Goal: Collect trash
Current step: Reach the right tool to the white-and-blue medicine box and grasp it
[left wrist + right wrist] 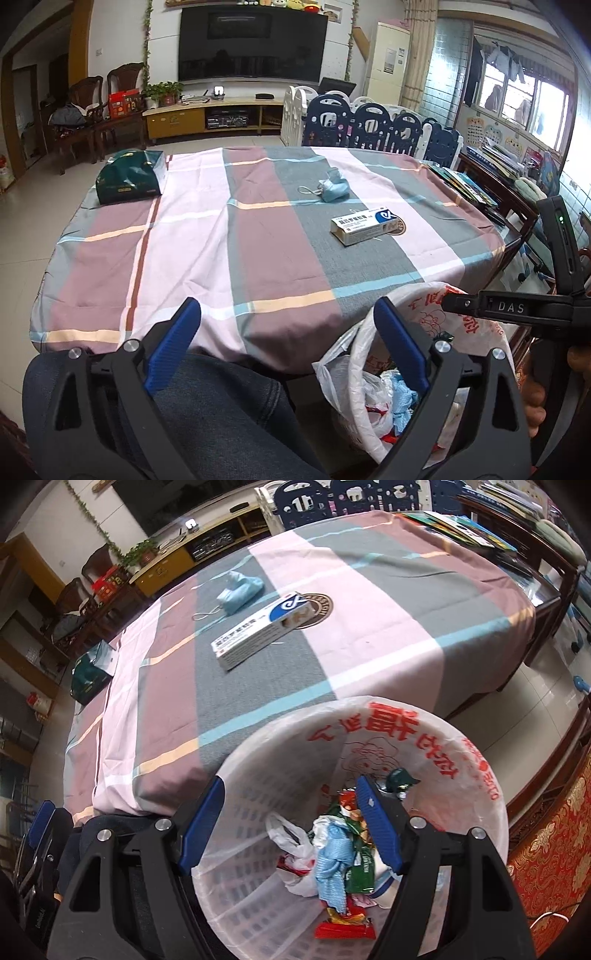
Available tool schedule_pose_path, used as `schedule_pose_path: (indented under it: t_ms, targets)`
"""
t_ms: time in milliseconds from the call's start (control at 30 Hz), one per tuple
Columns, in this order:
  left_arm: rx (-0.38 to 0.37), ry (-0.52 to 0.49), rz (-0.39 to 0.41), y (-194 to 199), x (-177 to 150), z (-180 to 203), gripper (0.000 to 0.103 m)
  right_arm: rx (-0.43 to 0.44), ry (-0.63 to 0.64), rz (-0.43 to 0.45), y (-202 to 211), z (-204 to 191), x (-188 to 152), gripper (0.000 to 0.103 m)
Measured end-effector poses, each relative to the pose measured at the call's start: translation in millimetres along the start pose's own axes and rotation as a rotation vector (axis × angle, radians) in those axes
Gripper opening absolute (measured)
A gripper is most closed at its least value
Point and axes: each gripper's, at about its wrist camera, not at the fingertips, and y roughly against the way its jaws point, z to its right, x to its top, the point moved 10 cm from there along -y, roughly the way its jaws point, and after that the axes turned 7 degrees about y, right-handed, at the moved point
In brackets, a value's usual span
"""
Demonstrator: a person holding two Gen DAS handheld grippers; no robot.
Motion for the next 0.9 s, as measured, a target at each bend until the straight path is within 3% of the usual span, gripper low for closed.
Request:
schedule_pose_path:
  t_ms: [233, 633, 900]
  targets:
    - [0.057, 0.047, 0.04, 0, 9, -30, 0.095, 0.027, -0.024, 0.005, -13, -25, 30, 0.073]
    - [0.153, 0.17, 0.096, 0, 20, -91, 0.096, -0.123, -0.049, -0.002, -89, -47, 117, 0.08]
    - [0.191, 0.2, 0.095, -5, 17, -117, 0.096, -0.207, -0.078, -0.072, -142, -36, 140, 0.082]
